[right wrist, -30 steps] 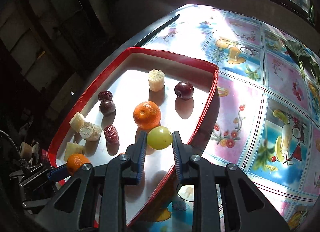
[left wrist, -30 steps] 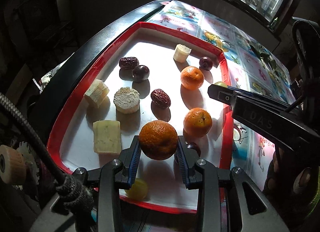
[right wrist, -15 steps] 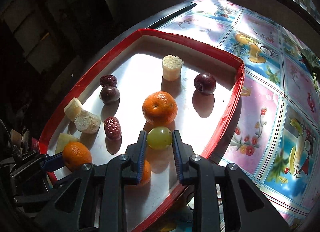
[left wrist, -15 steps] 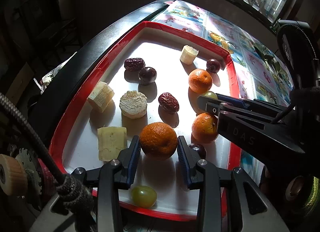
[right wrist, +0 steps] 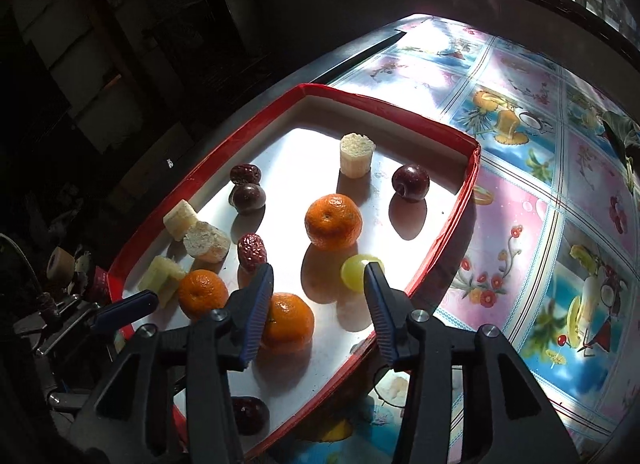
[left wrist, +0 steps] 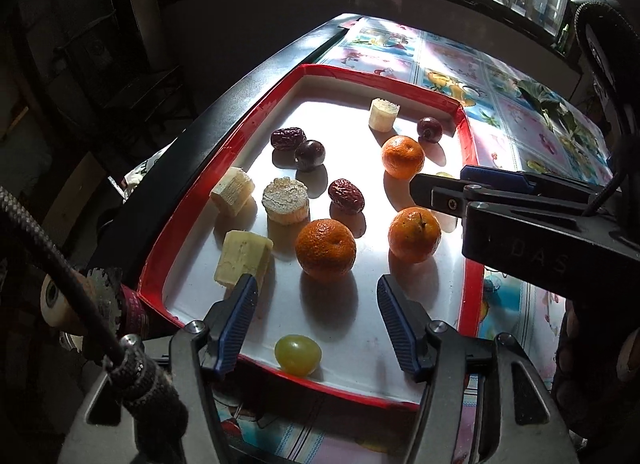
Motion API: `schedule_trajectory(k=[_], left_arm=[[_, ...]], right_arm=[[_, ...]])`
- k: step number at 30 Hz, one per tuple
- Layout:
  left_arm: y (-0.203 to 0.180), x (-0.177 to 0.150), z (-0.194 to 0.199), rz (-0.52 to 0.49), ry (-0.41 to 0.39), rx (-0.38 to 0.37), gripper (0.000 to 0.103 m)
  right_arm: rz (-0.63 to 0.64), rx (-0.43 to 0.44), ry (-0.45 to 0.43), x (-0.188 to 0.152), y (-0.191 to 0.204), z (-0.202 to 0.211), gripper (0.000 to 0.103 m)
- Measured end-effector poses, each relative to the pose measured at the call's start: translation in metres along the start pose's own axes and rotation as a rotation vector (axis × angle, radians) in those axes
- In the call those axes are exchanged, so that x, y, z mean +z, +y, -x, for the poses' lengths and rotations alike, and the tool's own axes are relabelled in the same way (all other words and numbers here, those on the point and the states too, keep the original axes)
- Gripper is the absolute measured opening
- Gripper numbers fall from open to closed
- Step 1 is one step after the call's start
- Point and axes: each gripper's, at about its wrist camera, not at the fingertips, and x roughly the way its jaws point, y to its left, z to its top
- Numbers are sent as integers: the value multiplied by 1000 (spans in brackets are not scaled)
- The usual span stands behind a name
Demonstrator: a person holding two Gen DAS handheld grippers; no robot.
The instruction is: Organize fruits
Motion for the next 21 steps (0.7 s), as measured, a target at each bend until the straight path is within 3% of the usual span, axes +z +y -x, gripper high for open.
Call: schedule_trajectory(k=[4,7,11,21], left_arm=[[-4,-13,23,-15,-68,58,76],[-5,-22,36,-26,-100,90,78],[-4,-31,53,-18,-125,99,79],[5,-50,73,10,-152,131,83]], right_arm=[[59,43,-31,-9,2,14,63],[155,43,-48,-18,10,25,70],[267,68,-71,-32,17,39,74],[365,151,-90,-59,17,62,75]])
